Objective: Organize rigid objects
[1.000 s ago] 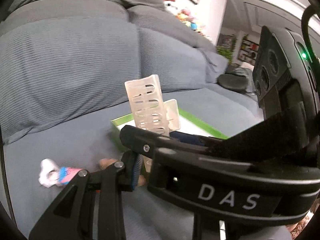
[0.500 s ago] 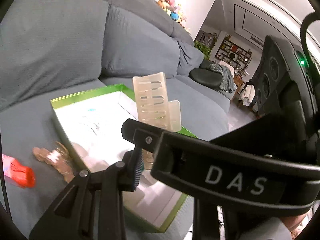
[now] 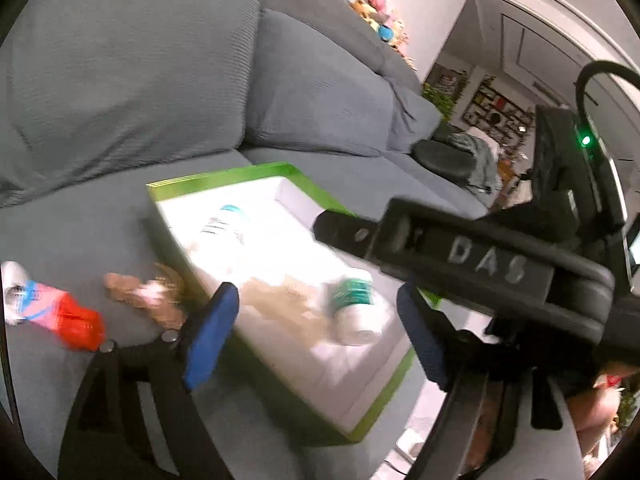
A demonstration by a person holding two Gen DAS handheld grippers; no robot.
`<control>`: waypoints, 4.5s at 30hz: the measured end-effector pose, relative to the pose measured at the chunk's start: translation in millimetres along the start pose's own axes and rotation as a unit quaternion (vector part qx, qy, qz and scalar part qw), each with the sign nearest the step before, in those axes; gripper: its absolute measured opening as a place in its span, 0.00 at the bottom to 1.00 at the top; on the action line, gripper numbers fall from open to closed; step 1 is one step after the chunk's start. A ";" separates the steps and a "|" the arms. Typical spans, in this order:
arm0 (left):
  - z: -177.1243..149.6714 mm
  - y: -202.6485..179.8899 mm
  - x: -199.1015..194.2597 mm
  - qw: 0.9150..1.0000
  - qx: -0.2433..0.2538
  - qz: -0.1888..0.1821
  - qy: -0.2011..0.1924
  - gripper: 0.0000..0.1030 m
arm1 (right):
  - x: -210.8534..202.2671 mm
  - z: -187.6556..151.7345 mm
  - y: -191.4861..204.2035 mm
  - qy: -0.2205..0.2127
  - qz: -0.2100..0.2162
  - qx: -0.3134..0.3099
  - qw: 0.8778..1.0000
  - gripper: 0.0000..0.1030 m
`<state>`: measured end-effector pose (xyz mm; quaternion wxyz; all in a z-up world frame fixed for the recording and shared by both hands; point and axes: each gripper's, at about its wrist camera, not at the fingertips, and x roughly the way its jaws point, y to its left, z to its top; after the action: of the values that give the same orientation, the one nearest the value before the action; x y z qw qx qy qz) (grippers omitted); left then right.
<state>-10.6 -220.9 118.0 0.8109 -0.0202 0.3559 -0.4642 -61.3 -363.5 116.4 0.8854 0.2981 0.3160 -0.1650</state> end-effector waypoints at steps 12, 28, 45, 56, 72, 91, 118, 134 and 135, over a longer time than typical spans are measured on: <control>-16.8 94.9 -49.0 0.976 -0.125 0.178 -0.025 0.79 | 35.4 -21.9 101.5 0.071 0.180 -0.102 0.976 0.80; -27.1 158.9 -47.4 0.958 -0.205 0.202 0.013 0.79 | 133.9 -48.9 145.4 0.193 0.126 -0.139 0.963 0.80; -32.4 179.2 -14.3 0.968 -0.200 0.135 0.070 0.79 | 167.8 -57.6 149.8 0.232 0.113 -0.168 0.952 0.80; -38.3 185.9 -10.7 0.972 -0.198 0.105 0.070 0.71 | 173.5 -68.3 154.4 0.229 0.136 -0.173 0.948 0.80; -31.9 160.7 -10.0 0.983 -0.131 0.112 0.069 0.25 | 179.7 -86.7 147.0 0.245 0.137 -0.171 0.944 0.55; 3.9 63.8 -37.6 0.998 0.009 0.053 -0.042 0.25 | 56.9 -38.2 119.4 0.064 0.142 -0.151 0.976 0.55; 1.2 -15.2 26.1 0.992 0.023 -0.126 -0.019 0.18 | -4.8 -10.2 16.4 -0.021 -0.001 -0.062 0.998 0.55; -0.3 30.0 -38.3 0.997 0.031 0.032 -0.066 0.80 | 4.6 -2.6 1.9 -0.007 0.053 -0.002 0.999 0.74; -0.1 39.0 -43.5 0.996 0.024 0.054 -0.068 0.80 | 4.5 -3.3 3.8 -0.007 0.056 -0.003 0.998 0.74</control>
<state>4.5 -165.3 128.1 0.8573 -0.0129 0.2894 -0.4255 -57.7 -358.9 113.0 0.8965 0.3113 0.2932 -0.1159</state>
